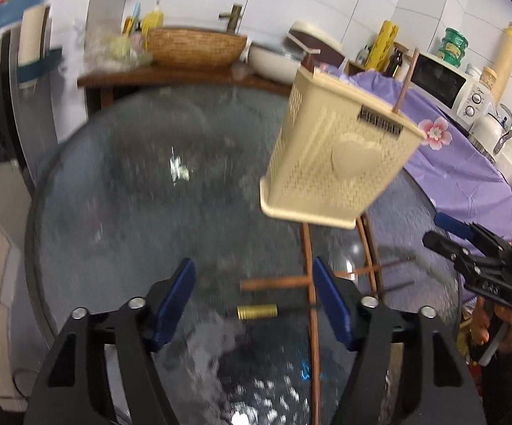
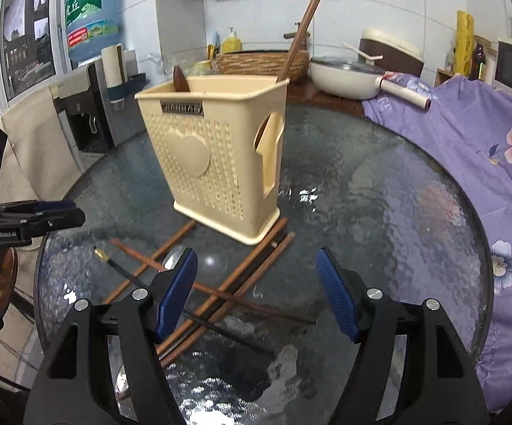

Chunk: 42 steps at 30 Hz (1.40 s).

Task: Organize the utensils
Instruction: 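Move both tools back down to the remaining chopsticks on the table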

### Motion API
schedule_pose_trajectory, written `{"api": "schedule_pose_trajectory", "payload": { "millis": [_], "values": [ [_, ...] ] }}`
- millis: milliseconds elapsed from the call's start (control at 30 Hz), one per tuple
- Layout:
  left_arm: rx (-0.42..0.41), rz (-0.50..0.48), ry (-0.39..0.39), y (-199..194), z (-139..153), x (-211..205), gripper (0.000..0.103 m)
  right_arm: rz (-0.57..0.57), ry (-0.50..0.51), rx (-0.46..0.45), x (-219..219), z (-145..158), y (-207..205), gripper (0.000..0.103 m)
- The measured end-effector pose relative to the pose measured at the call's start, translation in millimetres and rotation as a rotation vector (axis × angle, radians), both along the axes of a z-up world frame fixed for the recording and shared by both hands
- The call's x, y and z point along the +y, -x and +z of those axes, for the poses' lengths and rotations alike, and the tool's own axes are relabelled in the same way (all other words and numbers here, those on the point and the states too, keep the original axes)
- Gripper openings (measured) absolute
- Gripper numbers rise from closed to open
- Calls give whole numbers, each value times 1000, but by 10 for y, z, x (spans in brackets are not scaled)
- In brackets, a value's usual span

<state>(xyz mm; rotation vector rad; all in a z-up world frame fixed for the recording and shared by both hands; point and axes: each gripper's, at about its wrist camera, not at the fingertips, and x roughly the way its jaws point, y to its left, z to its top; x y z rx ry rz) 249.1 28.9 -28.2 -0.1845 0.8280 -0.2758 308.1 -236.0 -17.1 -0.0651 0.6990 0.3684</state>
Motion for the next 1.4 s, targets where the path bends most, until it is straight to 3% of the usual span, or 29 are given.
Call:
{"api": "schedule_pose_trajectory", "payload": {
  "millis": [233,367,633,900,967,1133,1400],
  "values": [
    [113,-25,68,77,-256,-15,46,49,59,13,119,-110,27,70],
    [146,-37,101,140,-329,-49,45,70,71,34,150,-152,4,70],
    [172,-59,105,139,-400,-152,37,113,9,117,83,-232,-182,70],
    [212,10,220,-4,-466,-54,36,152,50,92,185,-216,-166,66],
    [217,18,236,-36,-472,-67,36,153,53,92,213,-218,-165,66],
    [225,51,236,-145,-486,-92,24,167,70,83,284,-215,-134,65],
    [259,121,321,-309,-516,26,23,261,148,53,522,-134,-110,60]
  ]
}}
